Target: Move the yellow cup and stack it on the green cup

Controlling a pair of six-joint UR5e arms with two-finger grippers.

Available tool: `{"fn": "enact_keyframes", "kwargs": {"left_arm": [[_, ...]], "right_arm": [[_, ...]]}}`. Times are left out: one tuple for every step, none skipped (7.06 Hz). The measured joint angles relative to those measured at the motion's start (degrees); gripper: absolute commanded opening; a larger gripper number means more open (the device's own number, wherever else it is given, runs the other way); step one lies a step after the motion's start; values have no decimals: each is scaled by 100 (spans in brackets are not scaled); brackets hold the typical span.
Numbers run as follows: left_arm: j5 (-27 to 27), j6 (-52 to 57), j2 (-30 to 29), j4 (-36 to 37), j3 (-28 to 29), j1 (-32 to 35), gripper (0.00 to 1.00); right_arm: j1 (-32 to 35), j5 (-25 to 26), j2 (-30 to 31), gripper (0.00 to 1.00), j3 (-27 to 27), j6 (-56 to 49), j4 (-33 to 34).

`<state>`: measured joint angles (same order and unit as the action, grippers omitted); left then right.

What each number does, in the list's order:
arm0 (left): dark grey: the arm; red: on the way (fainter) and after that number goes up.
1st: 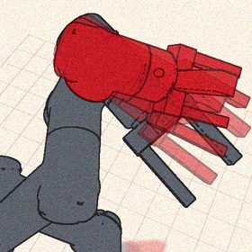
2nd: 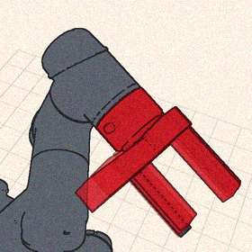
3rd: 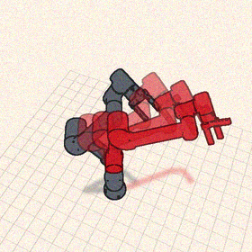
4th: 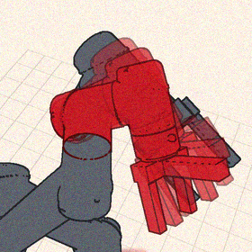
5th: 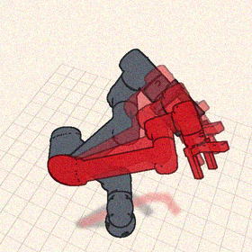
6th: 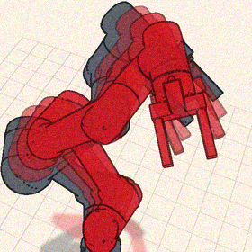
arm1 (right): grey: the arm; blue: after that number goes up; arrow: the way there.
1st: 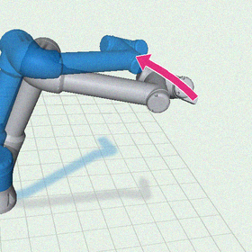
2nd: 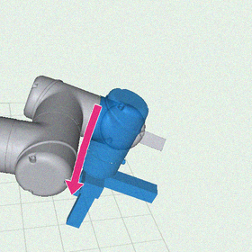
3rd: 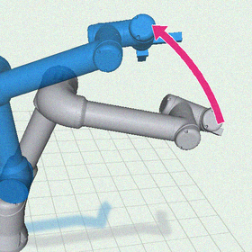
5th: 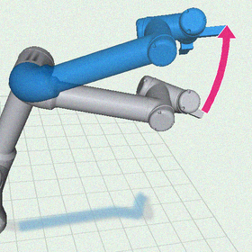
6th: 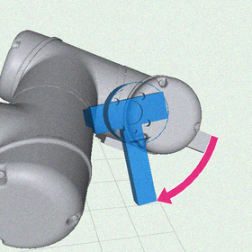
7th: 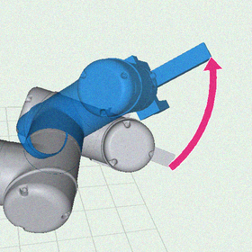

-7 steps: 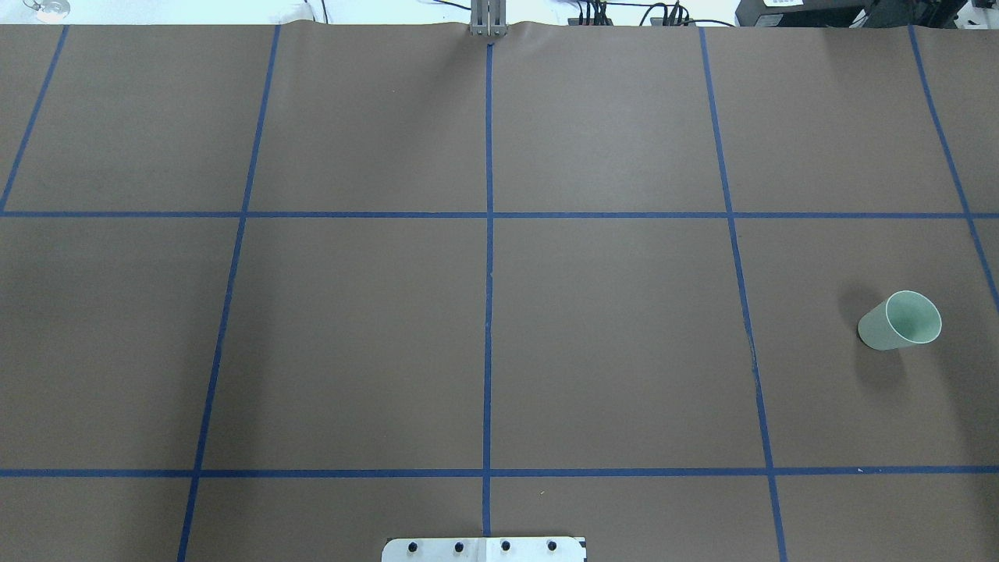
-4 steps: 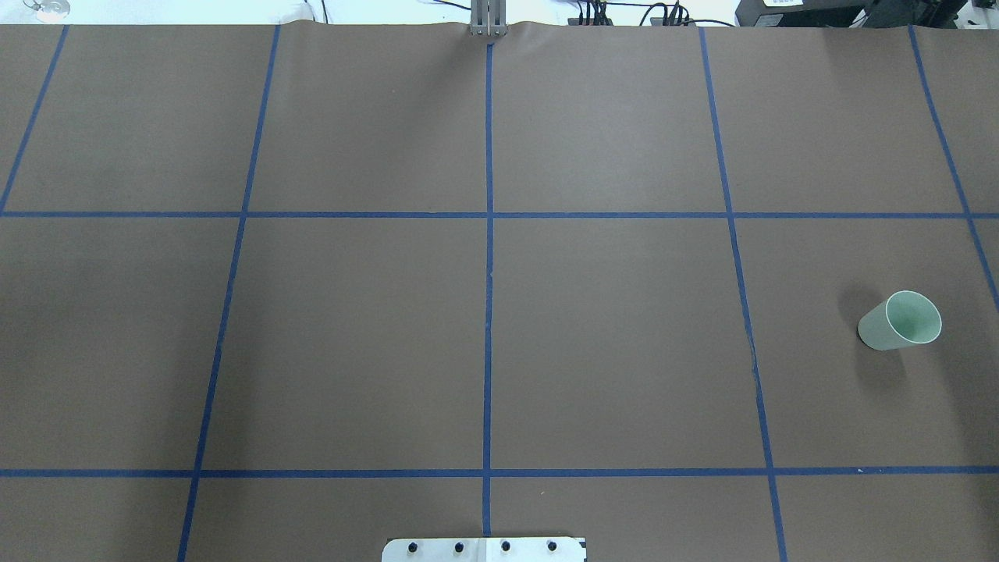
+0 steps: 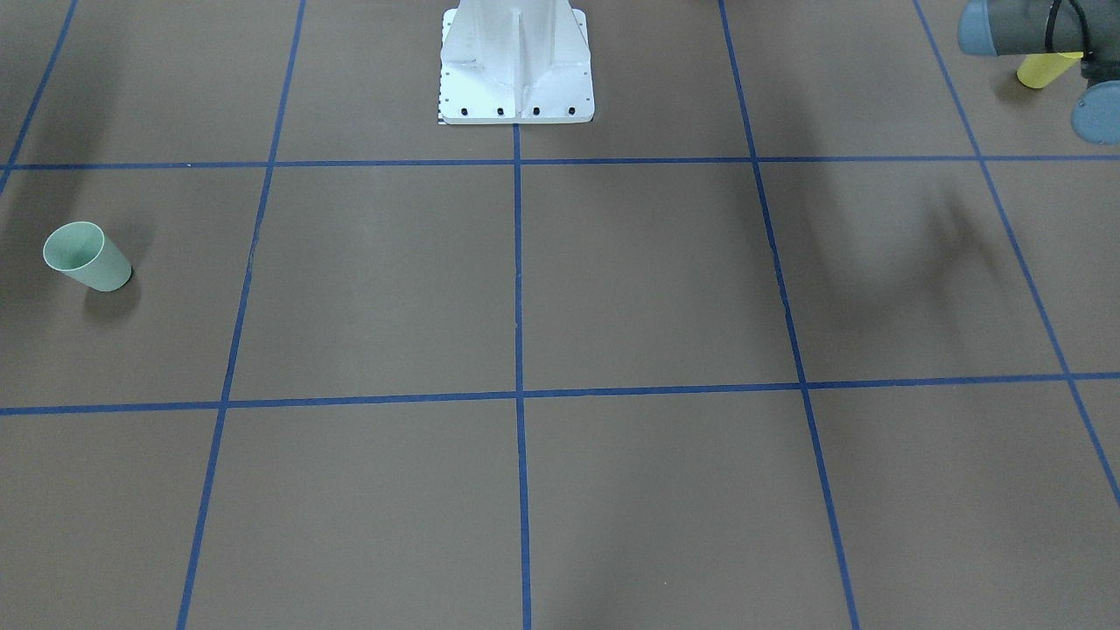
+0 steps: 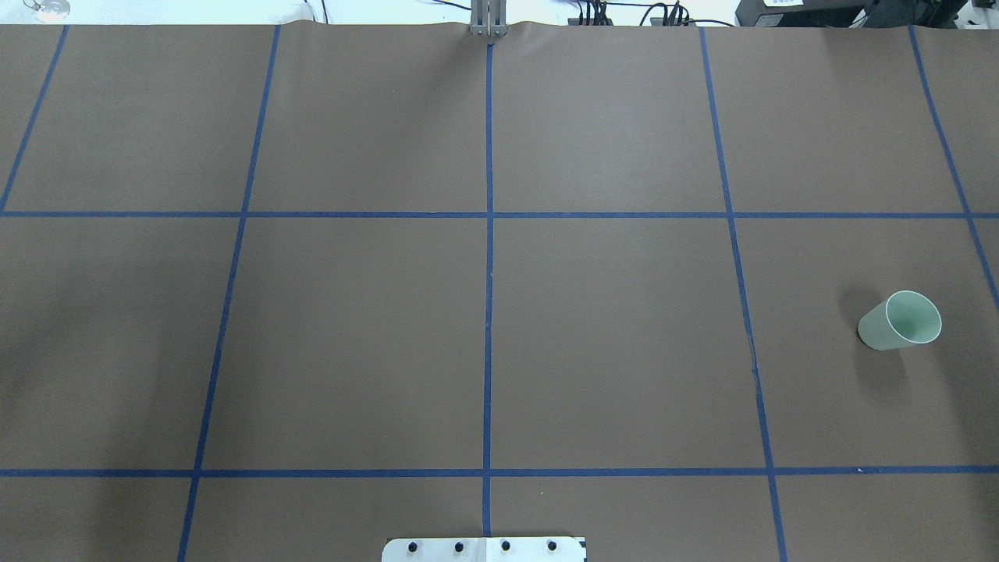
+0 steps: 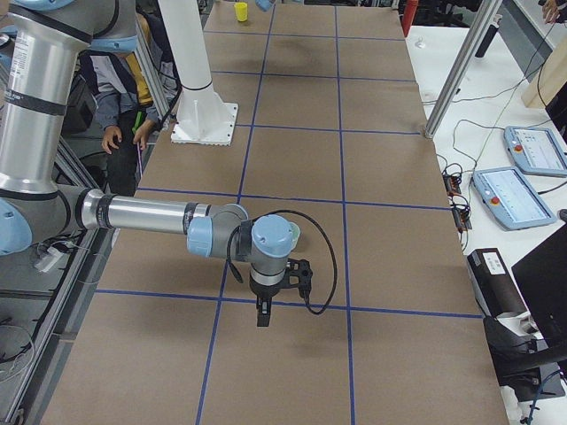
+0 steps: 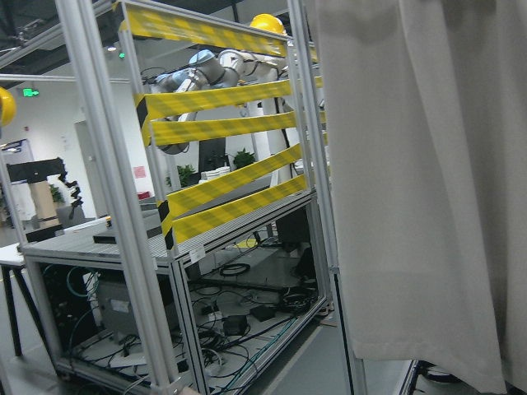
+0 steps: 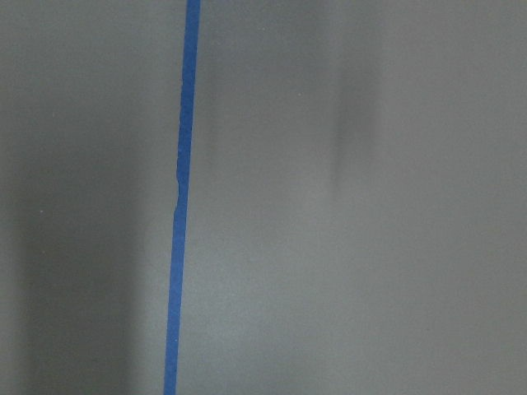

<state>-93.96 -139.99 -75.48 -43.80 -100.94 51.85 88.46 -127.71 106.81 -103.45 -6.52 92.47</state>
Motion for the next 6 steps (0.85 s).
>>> {"fn": "enact_keyframes", "kwargs": {"left_arm": [[-417,-277,-72,5,219,-254,100],[-828,-487,-97,-34,381,-494,100],[-1182,-637,-103,-188,556,-686,100],[-1443,-756,-104,-466,806,-820,100],[-1637,-825,-99,-740,1068,-901,100],[-1793,-850,-83,-952,1262,-937,100]], "right_arm": [[0,0,-5,100,0,-4,-1],[-2,0,-8,100,0,-8,-1],[-3,0,-10,100,-1,-13,-1],[-4,0,-11,100,-5,-15,-1],[-4,0,-11,100,-7,-15,-7],[-4,-2,-10,100,-7,-18,-73]]}}
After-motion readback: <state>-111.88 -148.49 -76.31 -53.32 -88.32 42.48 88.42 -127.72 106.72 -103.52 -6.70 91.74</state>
